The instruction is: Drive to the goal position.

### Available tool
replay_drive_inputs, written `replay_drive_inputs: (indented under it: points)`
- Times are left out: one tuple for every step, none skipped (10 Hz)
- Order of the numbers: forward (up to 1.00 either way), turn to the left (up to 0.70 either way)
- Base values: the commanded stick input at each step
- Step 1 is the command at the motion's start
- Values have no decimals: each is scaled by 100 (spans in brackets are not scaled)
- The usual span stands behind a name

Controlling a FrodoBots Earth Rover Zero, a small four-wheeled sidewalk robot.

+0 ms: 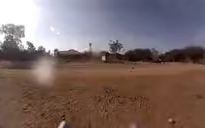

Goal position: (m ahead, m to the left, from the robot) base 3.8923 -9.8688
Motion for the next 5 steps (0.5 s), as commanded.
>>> replay_drive_inputs:
  points:
    - [70,0]
    - [70,-27]
    - [70,-27]
    - [70,-27]
    - [70,-27]
